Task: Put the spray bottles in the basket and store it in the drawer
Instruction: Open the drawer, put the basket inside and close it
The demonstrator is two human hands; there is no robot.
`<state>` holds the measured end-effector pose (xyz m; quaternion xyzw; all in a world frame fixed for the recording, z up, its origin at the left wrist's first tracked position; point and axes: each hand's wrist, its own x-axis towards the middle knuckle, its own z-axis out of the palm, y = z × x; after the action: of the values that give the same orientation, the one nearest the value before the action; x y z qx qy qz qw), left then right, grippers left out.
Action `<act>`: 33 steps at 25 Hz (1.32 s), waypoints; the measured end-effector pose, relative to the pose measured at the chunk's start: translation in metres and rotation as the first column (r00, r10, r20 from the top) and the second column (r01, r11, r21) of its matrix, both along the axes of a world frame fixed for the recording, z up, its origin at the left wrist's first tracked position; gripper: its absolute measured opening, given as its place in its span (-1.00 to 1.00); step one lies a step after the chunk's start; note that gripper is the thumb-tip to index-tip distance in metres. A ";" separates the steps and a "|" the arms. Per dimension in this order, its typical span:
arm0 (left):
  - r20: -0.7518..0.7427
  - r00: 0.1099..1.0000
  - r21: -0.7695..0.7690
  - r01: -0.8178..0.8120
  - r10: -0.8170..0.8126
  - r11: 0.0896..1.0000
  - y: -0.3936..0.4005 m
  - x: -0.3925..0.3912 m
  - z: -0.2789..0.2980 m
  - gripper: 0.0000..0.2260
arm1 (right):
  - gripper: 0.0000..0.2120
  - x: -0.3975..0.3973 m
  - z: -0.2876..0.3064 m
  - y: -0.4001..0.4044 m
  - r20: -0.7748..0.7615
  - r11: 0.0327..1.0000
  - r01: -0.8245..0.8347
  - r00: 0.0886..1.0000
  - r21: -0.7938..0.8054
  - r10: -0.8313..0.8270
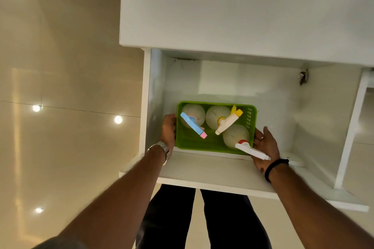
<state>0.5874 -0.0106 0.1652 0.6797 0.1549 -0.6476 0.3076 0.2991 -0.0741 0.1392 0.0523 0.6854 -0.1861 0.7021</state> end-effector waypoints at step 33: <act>-0.075 0.976 0.280 -0.175 0.203 0.944 0.120 -0.120 0.177 -0.25 | -0.49 0.017 0.187 0.152 -0.202 0.985 0.051 0.979 0.162 -0.017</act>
<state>0.4677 0.1094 0.3420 0.6632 0.3223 -0.6218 0.2638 0.3157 0.0774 0.3266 0.1035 0.7647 -0.1447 0.6194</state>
